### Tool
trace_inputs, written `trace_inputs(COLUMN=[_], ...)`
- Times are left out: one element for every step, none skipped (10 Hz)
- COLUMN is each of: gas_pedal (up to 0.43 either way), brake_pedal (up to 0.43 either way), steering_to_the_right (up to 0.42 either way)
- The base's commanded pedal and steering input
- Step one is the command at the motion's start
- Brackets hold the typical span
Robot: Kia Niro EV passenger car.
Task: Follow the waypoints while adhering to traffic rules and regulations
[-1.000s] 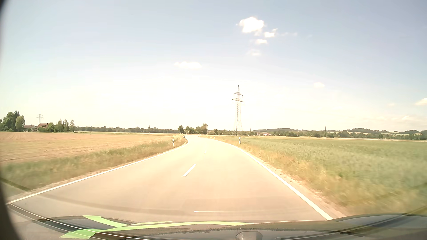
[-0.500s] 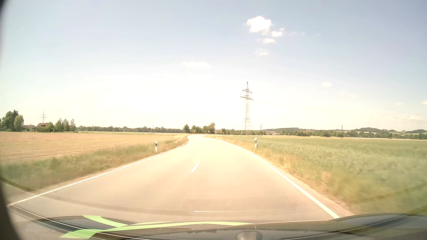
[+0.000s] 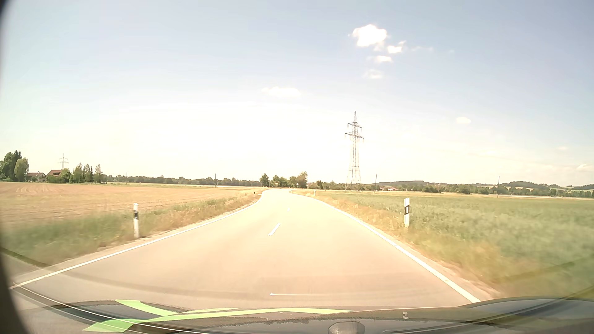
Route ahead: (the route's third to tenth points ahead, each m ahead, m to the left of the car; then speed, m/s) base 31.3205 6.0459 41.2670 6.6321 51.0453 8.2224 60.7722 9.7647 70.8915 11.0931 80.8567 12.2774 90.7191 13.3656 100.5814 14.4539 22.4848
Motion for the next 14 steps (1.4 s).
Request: trace_inputs(gas_pedal=[0.311, 0.311, 0.299, 0.287, 0.280, 0.280, 0.280, 0.280, 0.280, 0.280, 0.268, 0.220, 0.209, 0.197], brake_pedal=[0.000, 0.000, 0.000, 0.000, 0.000, 0.000, 0.000, 0.000, 0.000, 0.000, 0.000, 0.000, 0.000, 0.000], steering_to_the_right=[-0.014, -0.014, -0.014, -0.014, -0.014, -0.014, -0.014, -0.014, -0.014, -0.014, -0.014, -0.015, -0.016, -0.016])
